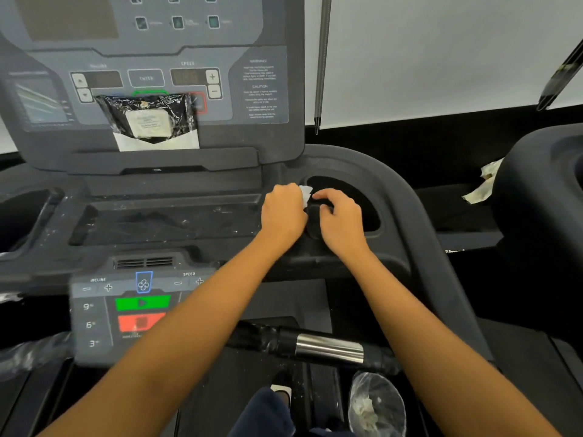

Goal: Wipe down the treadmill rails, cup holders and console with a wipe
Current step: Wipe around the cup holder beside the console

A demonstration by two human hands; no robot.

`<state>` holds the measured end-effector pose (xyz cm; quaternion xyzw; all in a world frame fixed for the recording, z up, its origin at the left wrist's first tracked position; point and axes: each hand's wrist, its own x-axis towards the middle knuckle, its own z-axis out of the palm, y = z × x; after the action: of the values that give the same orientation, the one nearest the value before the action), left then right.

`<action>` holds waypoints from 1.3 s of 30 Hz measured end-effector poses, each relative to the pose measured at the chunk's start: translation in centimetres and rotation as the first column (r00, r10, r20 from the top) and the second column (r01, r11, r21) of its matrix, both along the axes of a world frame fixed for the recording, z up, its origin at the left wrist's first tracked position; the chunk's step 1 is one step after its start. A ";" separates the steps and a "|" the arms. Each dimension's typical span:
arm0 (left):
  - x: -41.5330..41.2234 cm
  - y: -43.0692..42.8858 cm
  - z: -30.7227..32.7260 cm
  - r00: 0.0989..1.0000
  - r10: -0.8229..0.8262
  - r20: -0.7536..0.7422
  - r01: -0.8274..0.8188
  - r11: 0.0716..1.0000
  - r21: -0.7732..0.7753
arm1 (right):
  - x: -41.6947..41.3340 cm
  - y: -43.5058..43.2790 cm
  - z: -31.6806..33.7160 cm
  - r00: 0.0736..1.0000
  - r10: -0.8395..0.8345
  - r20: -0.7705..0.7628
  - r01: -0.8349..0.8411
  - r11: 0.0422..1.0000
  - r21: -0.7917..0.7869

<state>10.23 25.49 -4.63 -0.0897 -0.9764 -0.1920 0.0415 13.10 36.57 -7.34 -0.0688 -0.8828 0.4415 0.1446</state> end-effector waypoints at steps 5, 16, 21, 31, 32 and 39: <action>5.0 -0.4 -1.2 1.000 0.006 -0.001 -0.006 1.000 0.018 | 0.7 1.1 -0.8 0.996 -0.088 0.015 0.089 0.993 -0.078; 7.9 -3.7 -2.6 0.949 -0.303 -0.083 0.299 0.952 -0.061 | 2.5 -0.1 -1.7 0.997 -0.079 -0.022 0.078 0.994 -0.070; 9.1 -0.4 -3.1 0.924 -0.374 -0.084 0.364 0.925 -0.114 | 2.5 0.7 -0.5 0.994 -0.103 -0.033 0.097 0.985 -0.140; 8.8 -2.5 -4.9 0.889 -0.334 -0.314 0.359 0.933 0.024 | 2.6 3.5 0.6 0.963 -0.271 -0.014 0.264 0.946 -0.188; 8.6 -2.8 -4.1 0.911 -0.256 -0.324 0.314 0.939 0.142 | 2.7 2.9 0.7 0.969 -0.246 -0.020 0.238 0.952 -0.191; 5.3 -5.3 1.8 0.996 0.088 0.022 -0.080 0.728 0.681 | 2.4 -1.7 3.5 0.896 0.424 0.134 -0.253 0.735 -0.630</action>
<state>15.48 20.15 -2.85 -0.0253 -0.8410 -0.5337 0.0856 15.48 34.91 -3.81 -0.0066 -0.7067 0.7018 -0.0891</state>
